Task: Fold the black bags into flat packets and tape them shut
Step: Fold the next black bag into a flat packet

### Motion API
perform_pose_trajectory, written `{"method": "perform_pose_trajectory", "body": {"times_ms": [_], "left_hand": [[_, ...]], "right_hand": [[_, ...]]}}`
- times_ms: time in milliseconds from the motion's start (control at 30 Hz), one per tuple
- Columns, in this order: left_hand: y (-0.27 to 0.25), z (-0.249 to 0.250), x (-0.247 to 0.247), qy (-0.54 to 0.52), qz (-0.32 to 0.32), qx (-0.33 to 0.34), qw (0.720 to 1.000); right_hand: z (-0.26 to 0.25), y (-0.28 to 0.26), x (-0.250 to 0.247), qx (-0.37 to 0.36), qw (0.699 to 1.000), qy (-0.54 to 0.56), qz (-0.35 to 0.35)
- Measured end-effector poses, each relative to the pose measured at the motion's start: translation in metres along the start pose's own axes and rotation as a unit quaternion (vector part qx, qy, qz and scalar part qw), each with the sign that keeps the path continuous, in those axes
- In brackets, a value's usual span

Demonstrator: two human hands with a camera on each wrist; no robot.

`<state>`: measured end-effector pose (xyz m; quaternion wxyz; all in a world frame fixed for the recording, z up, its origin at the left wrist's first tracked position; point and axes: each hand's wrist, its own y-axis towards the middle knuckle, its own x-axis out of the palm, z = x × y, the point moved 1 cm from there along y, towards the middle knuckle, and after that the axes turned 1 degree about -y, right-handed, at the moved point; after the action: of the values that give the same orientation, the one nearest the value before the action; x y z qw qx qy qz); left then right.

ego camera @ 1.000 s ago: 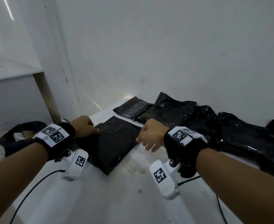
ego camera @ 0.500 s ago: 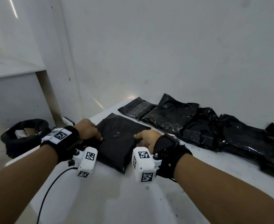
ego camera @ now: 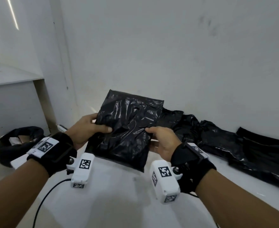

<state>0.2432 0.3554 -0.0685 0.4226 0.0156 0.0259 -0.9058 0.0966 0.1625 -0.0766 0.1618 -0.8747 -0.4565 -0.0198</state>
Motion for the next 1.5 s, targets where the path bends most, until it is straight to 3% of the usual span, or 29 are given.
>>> {"method": "perform_pose_trajectory", "body": {"times_ms": [200, 467, 733, 1000, 1367, 1500], "left_hand": [[-0.042, 0.046, 0.071, -0.132, -0.059, 0.068, 0.987], [-0.087, 0.074, 0.184, -0.147, -0.131, 0.101, 0.975], [-0.119, 0.075, 0.267, -0.175, -0.239, 0.083, 0.952], [-0.132, 0.066, 0.299, -0.113, -0.334, 0.065, 0.933], [-0.145, 0.079, 0.291, -0.111, -0.256, 0.094, 0.956], [-0.147, 0.078, 0.286, -0.104, -0.247, 0.073, 0.961]], "right_hand": [[-0.033, -0.089, -0.069, -0.141, 0.988, -0.068, -0.012], [-0.048, -0.203, -0.158, -0.271, 0.956, -0.084, 0.073], [-0.035, -0.278, -0.239, -0.297, 0.938, -0.037, 0.176], [-0.021, -0.318, -0.269, -0.316, 0.918, -0.005, 0.239], [-0.012, -0.322, -0.253, -0.288, 0.935, -0.012, 0.206], [-0.012, -0.318, -0.251, -0.275, 0.936, 0.000, 0.219]]}}
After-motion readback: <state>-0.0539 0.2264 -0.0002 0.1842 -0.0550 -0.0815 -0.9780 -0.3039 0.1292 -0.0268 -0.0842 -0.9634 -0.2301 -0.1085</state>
